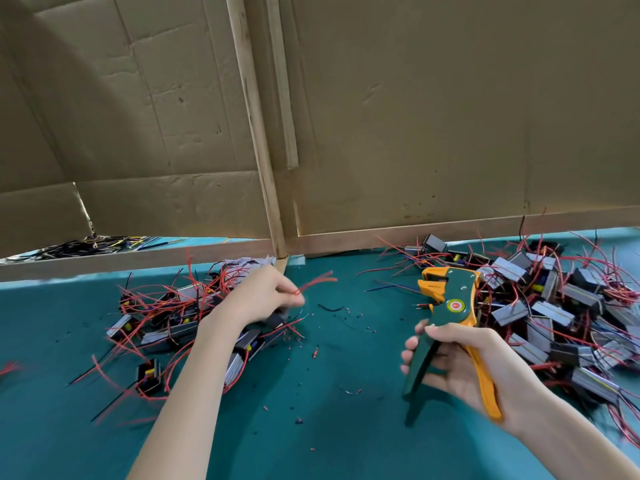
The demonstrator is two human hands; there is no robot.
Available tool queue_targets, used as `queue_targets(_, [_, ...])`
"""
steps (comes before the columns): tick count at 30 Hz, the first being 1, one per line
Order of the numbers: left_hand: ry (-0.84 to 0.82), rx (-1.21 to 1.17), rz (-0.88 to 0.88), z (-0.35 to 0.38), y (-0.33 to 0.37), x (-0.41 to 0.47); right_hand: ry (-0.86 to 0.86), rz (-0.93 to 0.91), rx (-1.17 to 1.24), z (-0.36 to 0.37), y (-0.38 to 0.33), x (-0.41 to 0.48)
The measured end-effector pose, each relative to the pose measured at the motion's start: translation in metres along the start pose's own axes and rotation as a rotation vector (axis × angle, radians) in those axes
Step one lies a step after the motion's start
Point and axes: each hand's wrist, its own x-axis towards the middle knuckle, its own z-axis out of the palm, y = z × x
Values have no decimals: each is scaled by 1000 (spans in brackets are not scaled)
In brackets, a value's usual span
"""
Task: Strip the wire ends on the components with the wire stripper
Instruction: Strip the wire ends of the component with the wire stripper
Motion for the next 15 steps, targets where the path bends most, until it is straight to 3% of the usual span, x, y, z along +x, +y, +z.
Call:
queue_targets(5, [191, -613, 294, 0, 33, -6, 6, -39, 16, 2, -2, -4])
queue_targets(8, [190, -841, 343, 4, 48, -8, -5, -59, 10, 5, -3, -8])
queue_targets(11, [103, -829, 352, 14, 51, -8, -9, -64, 7, 9, -4, -11])
queue_targets(15, [-127, -536, 346, 33, 42, -5, 3, -61, 3, 10, -5, -13])
